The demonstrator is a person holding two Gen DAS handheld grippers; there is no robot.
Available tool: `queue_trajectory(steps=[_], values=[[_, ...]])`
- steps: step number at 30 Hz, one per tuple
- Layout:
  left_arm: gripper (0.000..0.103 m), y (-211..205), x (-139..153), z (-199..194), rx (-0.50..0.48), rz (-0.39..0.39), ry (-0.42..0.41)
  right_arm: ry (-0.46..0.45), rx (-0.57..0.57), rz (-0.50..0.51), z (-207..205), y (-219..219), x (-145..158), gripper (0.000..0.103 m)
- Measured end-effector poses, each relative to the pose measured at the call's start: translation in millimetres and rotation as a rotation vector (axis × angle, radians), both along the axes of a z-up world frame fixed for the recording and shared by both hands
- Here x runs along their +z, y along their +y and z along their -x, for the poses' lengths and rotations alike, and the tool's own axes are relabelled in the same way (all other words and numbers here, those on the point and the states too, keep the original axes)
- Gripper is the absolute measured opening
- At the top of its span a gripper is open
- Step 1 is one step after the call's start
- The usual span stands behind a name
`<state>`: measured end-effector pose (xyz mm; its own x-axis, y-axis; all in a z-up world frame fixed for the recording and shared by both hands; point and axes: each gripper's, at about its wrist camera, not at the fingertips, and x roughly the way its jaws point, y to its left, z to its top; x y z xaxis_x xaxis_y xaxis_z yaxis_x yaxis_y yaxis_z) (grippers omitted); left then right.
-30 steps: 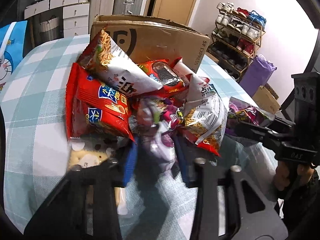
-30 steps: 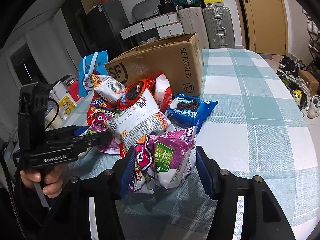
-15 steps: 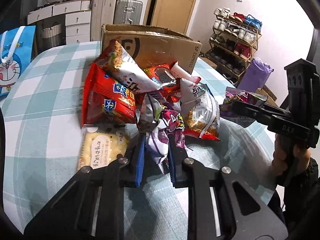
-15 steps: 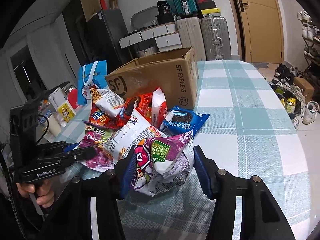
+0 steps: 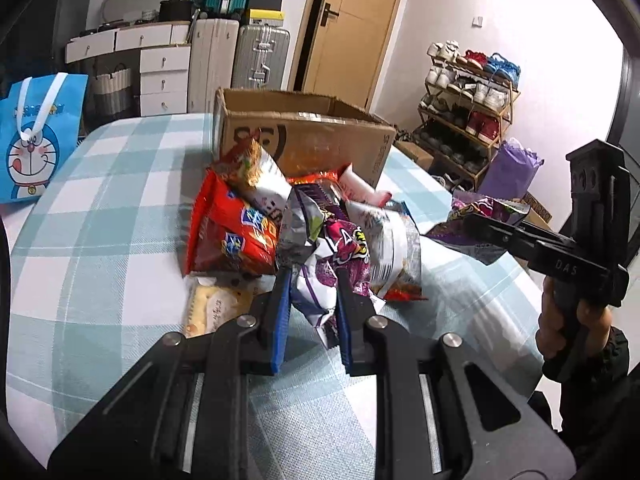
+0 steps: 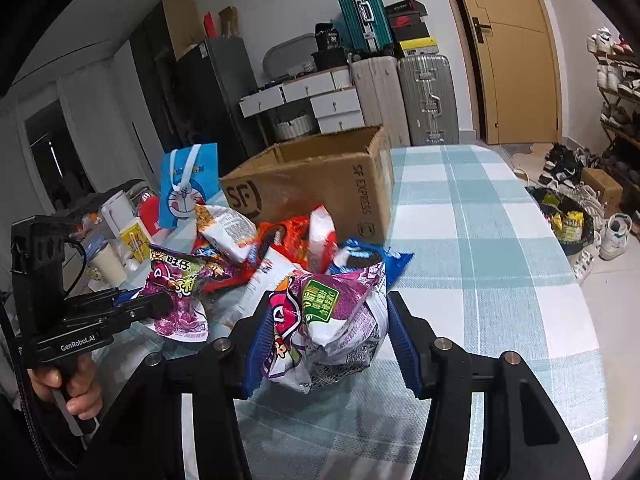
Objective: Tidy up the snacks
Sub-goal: 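Lift the purple bags and carry both into the cardboard box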
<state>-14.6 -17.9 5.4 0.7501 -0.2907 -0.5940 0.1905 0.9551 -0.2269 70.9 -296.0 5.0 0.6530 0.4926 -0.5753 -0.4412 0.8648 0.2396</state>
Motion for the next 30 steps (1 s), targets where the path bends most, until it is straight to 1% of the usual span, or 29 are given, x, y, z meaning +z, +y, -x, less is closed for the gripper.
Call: queue_trajectory(steps=[4,13,23,30], values=[[0.017,3.3,8.6,-0.5,0.017,0.010,-0.021,-0.029,0.012,-0.003,1.6,5.1,11.5,0.054],[0.017,4.1,39.4,-11.6,0.045,0.012,-0.077,-0.071,0.032,-0.018,-4.1,17.1,32.4,0.054],[0.017,10.2,63.4,-40.3,0.105,0.021,-0.101,-0.081,0.061,-0.045,-28.1,28.6,48.0,0.054],[0.017,5.3,74.7,-58.3,0.115,-0.004,-0.113,-0.109,0.069,-0.057,-37.7,34.0,62.1,0.054]])
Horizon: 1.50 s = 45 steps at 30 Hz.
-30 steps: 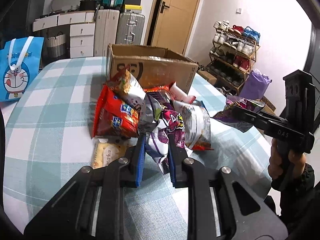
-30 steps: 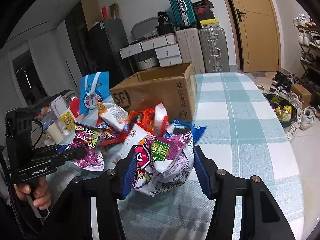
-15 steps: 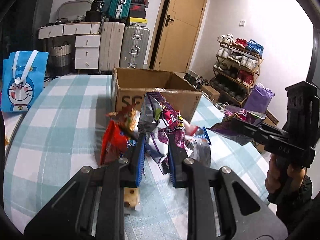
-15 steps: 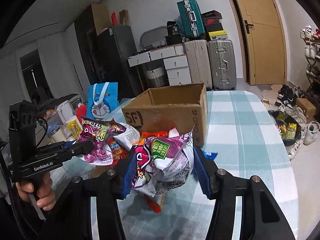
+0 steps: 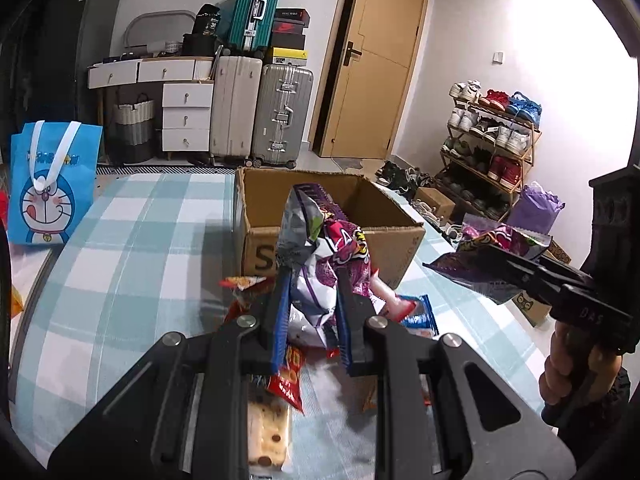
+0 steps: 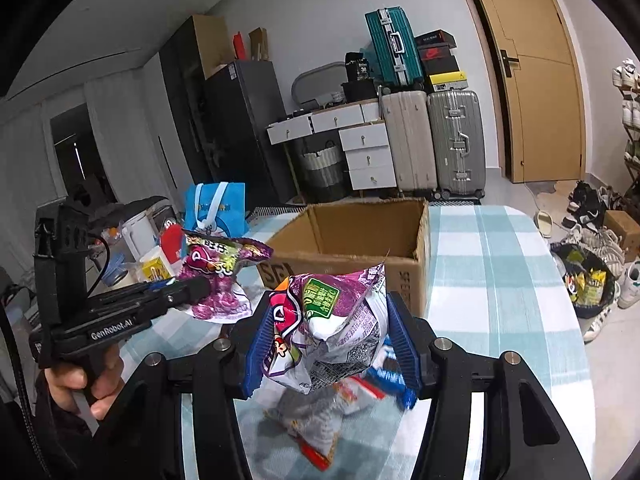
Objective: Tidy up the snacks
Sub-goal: 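Lift the purple bags and carry both into the cardboard box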
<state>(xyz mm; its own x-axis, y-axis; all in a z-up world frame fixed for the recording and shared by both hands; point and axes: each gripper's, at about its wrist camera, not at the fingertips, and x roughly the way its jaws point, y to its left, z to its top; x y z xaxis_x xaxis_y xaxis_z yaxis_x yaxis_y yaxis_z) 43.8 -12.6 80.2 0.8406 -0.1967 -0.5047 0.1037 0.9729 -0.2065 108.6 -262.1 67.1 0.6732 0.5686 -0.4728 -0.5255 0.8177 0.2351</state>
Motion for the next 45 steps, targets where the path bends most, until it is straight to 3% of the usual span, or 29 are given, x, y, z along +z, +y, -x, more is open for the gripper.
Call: queue_trajectory(steps=[19,45], values=[[0.017,-10.3,14.9,-66.8,0.044,-0.047,0.011,0.000,0.015,-0.026,-53.0,15.9,20.1,0.054],[0.018,-10.3,6.3,-143.7,0.071,-0.092,0.038,0.090,-0.016,-0.001,-123.4,34.8,1.4,0.055]])
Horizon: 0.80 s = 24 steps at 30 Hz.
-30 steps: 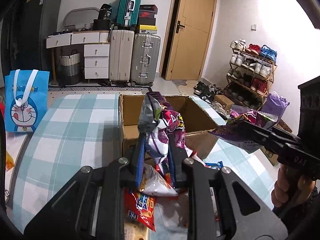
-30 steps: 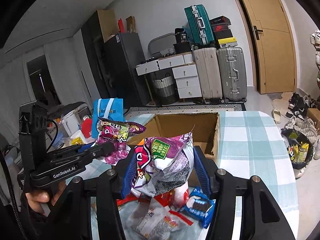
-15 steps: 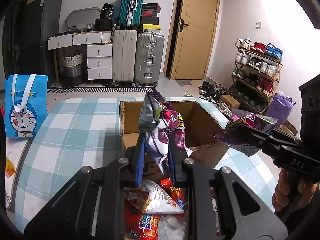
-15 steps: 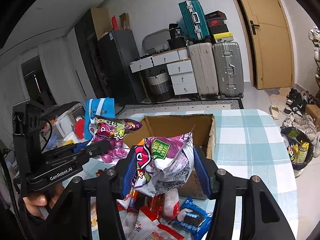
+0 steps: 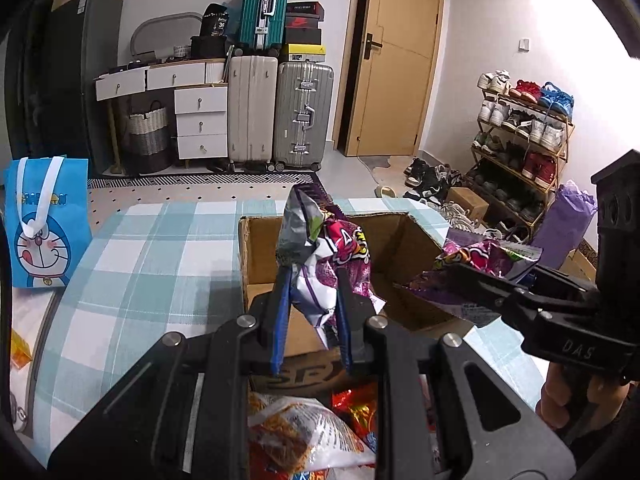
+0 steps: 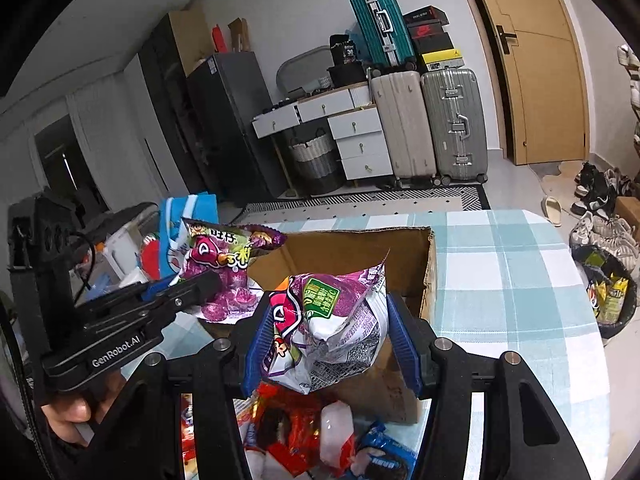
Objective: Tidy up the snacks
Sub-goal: 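Lift the purple bags and carry both into the cardboard box, then open both grippers to drop the bags in the box and withdraw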
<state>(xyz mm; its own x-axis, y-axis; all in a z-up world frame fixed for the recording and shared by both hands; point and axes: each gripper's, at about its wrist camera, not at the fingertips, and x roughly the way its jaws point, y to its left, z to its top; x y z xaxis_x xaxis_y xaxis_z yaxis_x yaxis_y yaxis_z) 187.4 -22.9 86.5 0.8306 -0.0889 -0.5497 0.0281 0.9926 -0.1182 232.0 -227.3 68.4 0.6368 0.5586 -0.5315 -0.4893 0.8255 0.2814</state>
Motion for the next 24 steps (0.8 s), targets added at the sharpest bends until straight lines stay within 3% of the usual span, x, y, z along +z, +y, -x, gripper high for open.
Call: queue_trajectory(steps=[19,22,24], values=[[0.019,-2.8,-24.9,-29.8,0.005,-0.030,0.067,0.039,-0.007,0.023,-31.8,10.2,-23.8,0.057],[0.038,2.4,-23.5,-25.6,-0.006,0.005,0.075,0.014,-0.001,0.009,-27.6,8.1,-19.5,0.063],[0.059,5.6,-21.5,-20.0,0.004,0.006,0.068,-0.007,-0.002,0.007,-20.4,3.0,-13.0,0.071]])
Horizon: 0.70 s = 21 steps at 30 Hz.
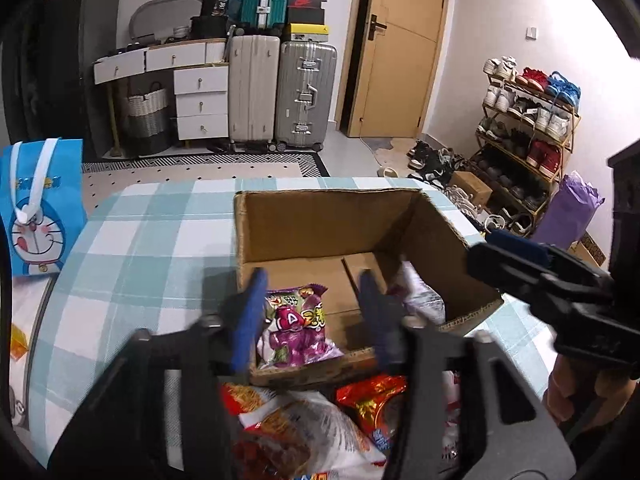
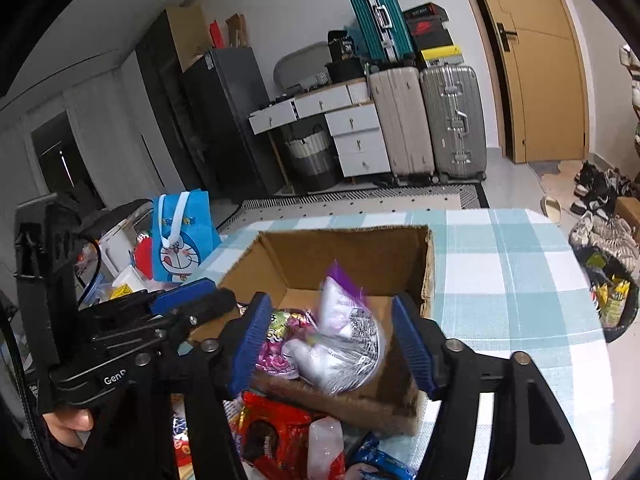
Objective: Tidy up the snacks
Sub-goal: 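Open both grippers to drop the bags in the box and withdraw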
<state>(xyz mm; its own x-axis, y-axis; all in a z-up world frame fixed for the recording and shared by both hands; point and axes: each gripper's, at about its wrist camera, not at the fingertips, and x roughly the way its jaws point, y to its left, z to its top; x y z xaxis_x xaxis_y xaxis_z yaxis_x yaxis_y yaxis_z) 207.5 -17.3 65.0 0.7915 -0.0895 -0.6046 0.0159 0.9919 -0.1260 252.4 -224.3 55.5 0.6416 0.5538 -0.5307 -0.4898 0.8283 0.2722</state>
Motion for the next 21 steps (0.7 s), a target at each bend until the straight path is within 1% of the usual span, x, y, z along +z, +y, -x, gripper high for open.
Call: queue_trajectory(steps=[1,2,3,4,5,7,8,11,13,15,17,19,21], values=[[0.064,1.7,1.3,3.6,0.004,-0.001,-0.004,-0.012,-0.007,0.001,4.1,-1.6,2.9,0.082],[0.074,3.5,2.5,8.0,0.007,-0.003,-0.009,-0.028,-0.020,0.003,9.9,-4.4,6.6,0.088],[0.082,5.4,3.9,13.9,0.010,-0.005,-0.017,-0.039,-0.028,-0.002,15.3,-8.3,9.8,0.099],[0.084,6.7,5.6,19.6,0.011,-0.008,-0.025,-0.043,-0.032,-0.008,18.8,-11.3,11.8,0.102],[0.085,8.0,6.5,26.4,0.014,-0.013,-0.033,-0.047,-0.040,-0.010,23.6,-15.5,14.0,0.102],[0.095,11.3,7.5,41.1,0.017,-0.032,-0.041,-0.047,-0.056,-0.002,32.7,-22.2,16.9,0.102],[0.102,12.7,7.5,48.7,0.029,-0.044,-0.049,-0.045,-0.064,0.002,37.5,-25.6,17.4,0.103],[0.102,18.1,4.9,69.8,0.037,-0.062,-0.056,-0.018,-0.075,-0.003,54.8,-36.6,13.5,0.103],[0.102,24.1,0.4,84.8,0.051,-0.055,-0.049,-0.009,-0.076,0.001,65.9,-43.6,9.3,0.103],[0.102,29.0,-4.9,99.2,0.054,-0.038,-0.041,-0.003,-0.095,0.039,80.1,-47.8,1.8,0.103],[0.102,32.1,-11.5,110.1,0.054,-0.039,-0.034,-0.007,-0.114,0.081,91.0,-49.5,-4.5,0.103],[0.102,34.7,-20.7,121.0,0.059,-0.055,-0.023,0.001,-0.106,0.108,100.0,-49.1,-10.8,0.103],[0.102,37.3,-29.8,128.5,0.063,-0.061,-0.017,0.010,-0.082,0.114,108.6,-46.6,-17.1,0.103]])
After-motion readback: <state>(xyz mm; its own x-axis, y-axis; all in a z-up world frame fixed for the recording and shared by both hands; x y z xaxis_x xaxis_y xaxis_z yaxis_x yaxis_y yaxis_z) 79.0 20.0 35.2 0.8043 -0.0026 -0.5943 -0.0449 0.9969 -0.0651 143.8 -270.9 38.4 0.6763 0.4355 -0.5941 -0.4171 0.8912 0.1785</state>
